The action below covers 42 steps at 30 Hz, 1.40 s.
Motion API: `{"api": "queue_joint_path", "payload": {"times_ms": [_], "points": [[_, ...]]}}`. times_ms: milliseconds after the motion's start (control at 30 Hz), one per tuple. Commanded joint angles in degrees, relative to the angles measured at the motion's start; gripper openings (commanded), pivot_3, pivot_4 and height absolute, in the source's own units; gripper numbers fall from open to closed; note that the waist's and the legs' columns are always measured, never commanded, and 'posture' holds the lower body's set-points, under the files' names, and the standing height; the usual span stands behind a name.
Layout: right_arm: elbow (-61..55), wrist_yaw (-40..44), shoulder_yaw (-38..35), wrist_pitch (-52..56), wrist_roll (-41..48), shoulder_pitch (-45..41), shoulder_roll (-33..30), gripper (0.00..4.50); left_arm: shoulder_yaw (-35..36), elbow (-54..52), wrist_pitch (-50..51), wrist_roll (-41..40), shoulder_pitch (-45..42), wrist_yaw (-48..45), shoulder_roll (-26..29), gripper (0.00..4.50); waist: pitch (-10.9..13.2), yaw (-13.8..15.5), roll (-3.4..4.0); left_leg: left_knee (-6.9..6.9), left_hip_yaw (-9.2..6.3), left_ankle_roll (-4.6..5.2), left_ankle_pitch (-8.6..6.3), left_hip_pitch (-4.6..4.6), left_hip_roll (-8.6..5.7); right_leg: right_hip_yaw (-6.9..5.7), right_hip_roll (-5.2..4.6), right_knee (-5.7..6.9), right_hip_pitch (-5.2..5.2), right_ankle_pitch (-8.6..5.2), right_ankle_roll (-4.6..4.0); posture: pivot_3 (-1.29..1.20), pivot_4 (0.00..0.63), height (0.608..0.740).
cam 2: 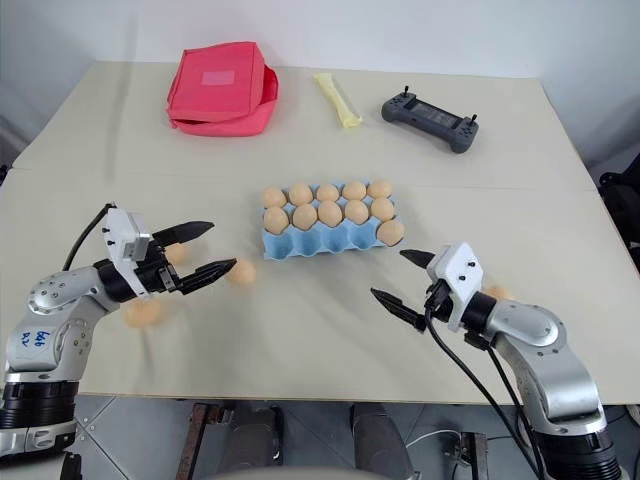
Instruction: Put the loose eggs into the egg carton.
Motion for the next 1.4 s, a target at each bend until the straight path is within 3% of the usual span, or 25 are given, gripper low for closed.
{"api": "queue_joint_path", "payload": {"times_ms": [33,367,567,1000,1167,1400], "points": [[-0.56,-0.36,-0.81,-1.22,0.20,-0.24,0.13,4.50,1.28,-1.57,-0.18,-0.96,-0.74,0.57,0.27,4.49,0.00,0.00,0.00,0.00,0.00,0.00,0.00,0.00,0.00,0.00,0.00,0.00,0.00,0.00,0.00,0.00,0.150,0.740],[-1.34,-0.66,-3.66,-0.34,1.39,1.19,-0.70,4.50,0.03,0.14,0.56,-0.74,-3.29,-0.03,0.30,4.49,0.00,0.04,0.00,-0.01,0.00,0.00,0.00,0.00,0.00,0.00,0.00,0.00,0.00,0.00,0.00,0.00,0.150,0.740],[-5.12,-0.20,-12.45,3.88,6.11,5.89,-4.19,4.50,-1.26,2.37,0.76,-0.82,-4.99,-2.52,0.29,4.49,0.00,0.16,0.00,0.00,0.00,0.00,0.00,0.00,-0.01,0.00,0.00,-0.01,0.01,0.00,0.01,0.00,0.150,0.740],[-11.81,1.72,-37.04,15.56,13.35,27.79,-9.46,4.50,-3.21,8.25,0.94,-0.69,-8.71,-11.26,3.49,4.49,0.00,-0.04,-0.01,0.00,0.00,0.00,0.00,0.06,-0.01,0.01,0.01,-0.04,0.07,-0.02,-0.02,0.00,0.150,0.740],[-7.85,0.61,-37.00,14.62,12.95,26.44,-8.20,4.50,-3.18,7.80,0.98,-0.64,-8.32,-12.00,3.25,4.49,-0.02,-0.08,-0.04,0.02,0.01,0.04,0.02,0.12,-0.01,0.03,0.02,-0.04,0.13,-0.06,-0.12,0.00,0.150,0.740],[1.89,-5.33,-31.58,13.26,11.58,16.74,-3.55,4.50,-2.73,5.79,0.92,-0.86,-6.89,-10.85,2.48,4.49,-0.02,-0.13,-0.03,-0.01,0.01,0.04,0.02,0.12,-0.01,0.04,0.01,-0.06,0.14,-0.03,-0.08,0.00,0.150,0.740]]}}
